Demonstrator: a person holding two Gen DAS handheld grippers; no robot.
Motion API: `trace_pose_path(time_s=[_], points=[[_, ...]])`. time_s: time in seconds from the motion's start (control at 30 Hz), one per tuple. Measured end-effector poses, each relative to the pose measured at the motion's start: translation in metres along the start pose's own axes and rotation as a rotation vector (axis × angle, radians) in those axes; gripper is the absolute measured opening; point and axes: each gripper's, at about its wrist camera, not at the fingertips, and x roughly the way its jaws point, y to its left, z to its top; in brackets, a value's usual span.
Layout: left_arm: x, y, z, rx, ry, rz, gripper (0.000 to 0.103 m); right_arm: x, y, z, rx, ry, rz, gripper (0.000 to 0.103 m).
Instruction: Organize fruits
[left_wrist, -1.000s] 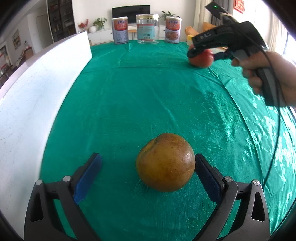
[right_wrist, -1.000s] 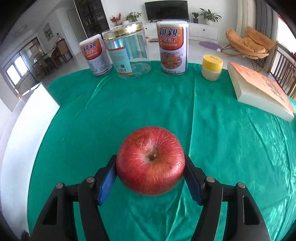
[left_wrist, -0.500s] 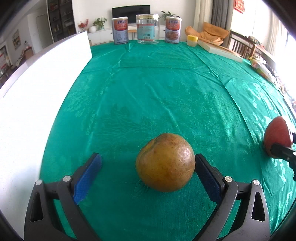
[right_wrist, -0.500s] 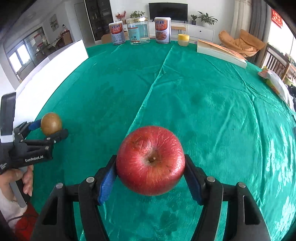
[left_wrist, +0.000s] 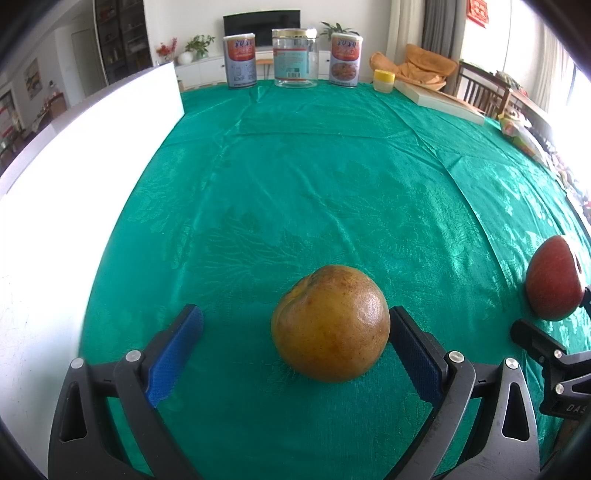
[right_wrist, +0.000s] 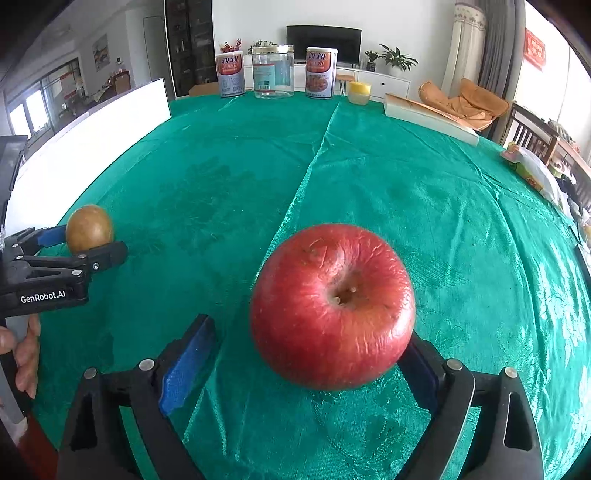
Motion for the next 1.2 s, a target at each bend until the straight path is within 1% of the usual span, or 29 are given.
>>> trace_pose_path(time_s=[0.17, 0.37, 1.2], points=[[0.0003, 0.0, 0.0, 0.0, 0.0, 0.001, 0.1, 0.0025, -0.0061, 0.0003, 0.038, 0.015, -0.013, 0.1], [0.0005, 0.0, 0.0001, 0.0, 0.001, 0.001, 0.1, 0.0036, -0.0052, 0.0014, 0.033, 0.019, -0.01, 0.103], [0.0001, -0.0001, 0.0003, 0.0, 0.001, 0.001, 0.1, 0.0041, -0.0051, 0.0012, 0.032, 0.019, -0.01, 0.103]])
